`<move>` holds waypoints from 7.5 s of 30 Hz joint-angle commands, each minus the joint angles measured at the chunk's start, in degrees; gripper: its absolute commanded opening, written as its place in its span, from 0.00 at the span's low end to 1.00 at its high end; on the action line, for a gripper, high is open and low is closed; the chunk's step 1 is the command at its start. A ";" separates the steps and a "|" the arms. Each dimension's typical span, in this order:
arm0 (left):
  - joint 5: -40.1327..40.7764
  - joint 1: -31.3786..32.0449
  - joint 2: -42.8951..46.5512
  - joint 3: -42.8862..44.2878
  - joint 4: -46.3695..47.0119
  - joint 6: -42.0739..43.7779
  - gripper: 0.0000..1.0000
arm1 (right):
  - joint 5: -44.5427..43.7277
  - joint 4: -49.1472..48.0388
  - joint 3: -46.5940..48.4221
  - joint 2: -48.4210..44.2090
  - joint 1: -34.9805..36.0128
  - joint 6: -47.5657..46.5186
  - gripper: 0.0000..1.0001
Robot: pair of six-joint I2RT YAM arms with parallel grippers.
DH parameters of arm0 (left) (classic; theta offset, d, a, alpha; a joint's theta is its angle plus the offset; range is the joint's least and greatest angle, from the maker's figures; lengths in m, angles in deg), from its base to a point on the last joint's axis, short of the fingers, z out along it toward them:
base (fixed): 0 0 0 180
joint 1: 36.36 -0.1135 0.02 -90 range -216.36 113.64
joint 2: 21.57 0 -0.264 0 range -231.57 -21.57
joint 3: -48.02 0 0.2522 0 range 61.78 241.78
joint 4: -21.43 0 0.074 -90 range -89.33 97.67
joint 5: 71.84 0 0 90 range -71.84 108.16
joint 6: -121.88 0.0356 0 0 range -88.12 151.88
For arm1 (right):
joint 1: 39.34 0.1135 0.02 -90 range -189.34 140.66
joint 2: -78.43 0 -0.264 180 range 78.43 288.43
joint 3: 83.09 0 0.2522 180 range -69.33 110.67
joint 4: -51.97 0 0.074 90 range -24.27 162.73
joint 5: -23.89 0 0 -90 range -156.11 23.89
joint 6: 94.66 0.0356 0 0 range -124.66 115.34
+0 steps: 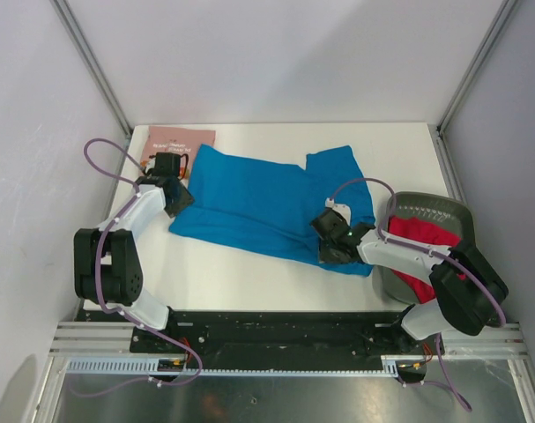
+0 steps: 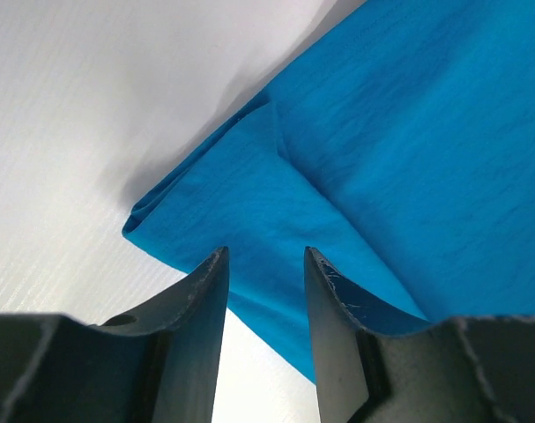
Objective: Fold and stack the t-shirts
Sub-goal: Fold the flattened tshirt in 1/3 of the way
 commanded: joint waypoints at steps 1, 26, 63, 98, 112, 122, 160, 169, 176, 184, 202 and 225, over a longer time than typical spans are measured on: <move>-0.43 -0.19 0.63 -0.16 1.09 0.31 0.44 | -2.34 -1.35 0.81 0.47 0.50 0.50 0.37; -0.86 -0.23 -0.55 0.51 1.32 0.76 0.43 | -3.55 -0.74 8.08 8.82 0.45 -2.53 0.28; -1.50 -0.22 0.72 -0.12 1.49 1.28 0.43 | -8.45 3.06 36.55 25.97 -10.13 -16.96 0.36; -1.86 -0.21 0.06 -0.06 1.68 0.99 0.43 | 2.51 -4.54 13.08 14.16 -17.30 -5.91 0.22; -1.73 -0.25 -0.31 -0.23 1.69 1.08 0.43 | -2.95 -7.45 23.43 21.93 -17.77 -11.37 0.23; -2.49 -0.27 -0.23 -0.63 1.64 0.82 0.43 | -2.85 -8.29 26.02 22.44 -18.35 -13.92 0.31; -2.91 -6.28 4.44 -6.58 1.63 0.20 0.43 | 2.46 -7.56 33.29 30.43 -11.15 -9.53 0.03; -2.89 -6.30 4.32 -6.68 1.67 0.20 0.43 | 0.99 -7.59 35.46 30.83 -8.92 -10.68 0.00; -3.13 -6.23 3.24 -6.92 1.76 0.11 0.44 | 1.37 -5.88 36.38 31.80 -9.97 -10.79 0.19; -1.12 -9.30 3.72 -8.06 1.73 1.06 0.42 | 1.44 0.08 34.92 22.68 -10.90 -10.36 0.36; -9.23 -6.02 -6.79 4.68 3.39 4.22 0.39 | 7.07 -5.96 10.53 6.66 -9.09 -4.94 0.32; -3.32 -4.55 -16.38 10.26 3.43 2.56 0.28 | 5.56 -6.93 0.47 0.76 -8.41 -3.66 0.32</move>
